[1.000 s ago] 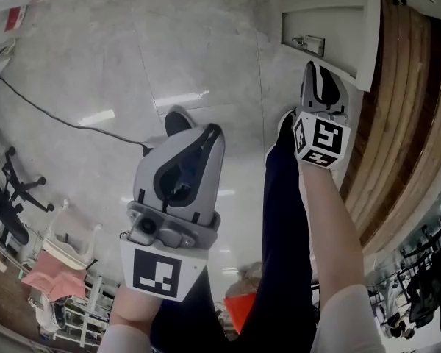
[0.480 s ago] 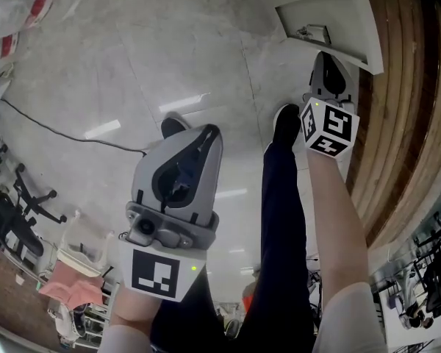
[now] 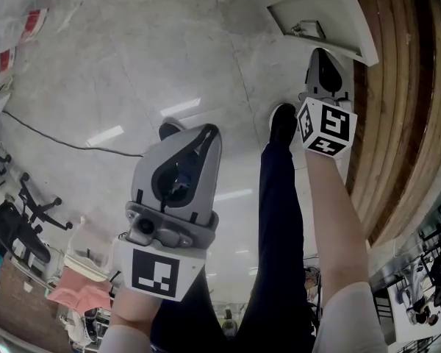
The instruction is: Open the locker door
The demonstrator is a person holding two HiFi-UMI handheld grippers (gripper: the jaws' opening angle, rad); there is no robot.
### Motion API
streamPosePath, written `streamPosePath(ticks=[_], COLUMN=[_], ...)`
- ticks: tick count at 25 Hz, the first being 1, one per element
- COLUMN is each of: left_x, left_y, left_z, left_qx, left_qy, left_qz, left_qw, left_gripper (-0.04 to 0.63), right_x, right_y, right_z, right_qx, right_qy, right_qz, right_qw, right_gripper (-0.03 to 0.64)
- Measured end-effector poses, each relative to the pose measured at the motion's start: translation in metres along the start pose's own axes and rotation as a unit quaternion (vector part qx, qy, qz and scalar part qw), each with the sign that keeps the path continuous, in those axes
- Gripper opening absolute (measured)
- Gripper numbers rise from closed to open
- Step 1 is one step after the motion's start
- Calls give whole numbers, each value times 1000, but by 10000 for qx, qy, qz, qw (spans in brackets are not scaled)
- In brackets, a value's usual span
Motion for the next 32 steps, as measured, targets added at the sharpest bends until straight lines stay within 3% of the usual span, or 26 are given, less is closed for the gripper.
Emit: streamPosePath(ticks=[18,29,32], left_x=[0,0,1], left_y=[13,28,36], left_z=[8,13,17], left_qx=[189,422,572], left_qy=[9,18,3], left_qz=[-4,-36,-57], left_qw=[9998,9991,9983], left_gripper=[9,9,9], right_x=[16,89,109], right_y=[13,41,50], right_z=[5,61,82], right_qx=[164,586,677], right_qy=[-157,-1187,-1422], right_qz=[126,314,147], right_qw=[9997,9907,9874], right_gripper=[14,14,14])
Point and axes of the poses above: the fingertips, and each gripper's own axes: z backward along the fingers, y to its left, x out of its top, the point moved 2 cm from there along z, backward along the fingers, and after that the axes turned 4 degrees about -y, right-handed, at the moved point
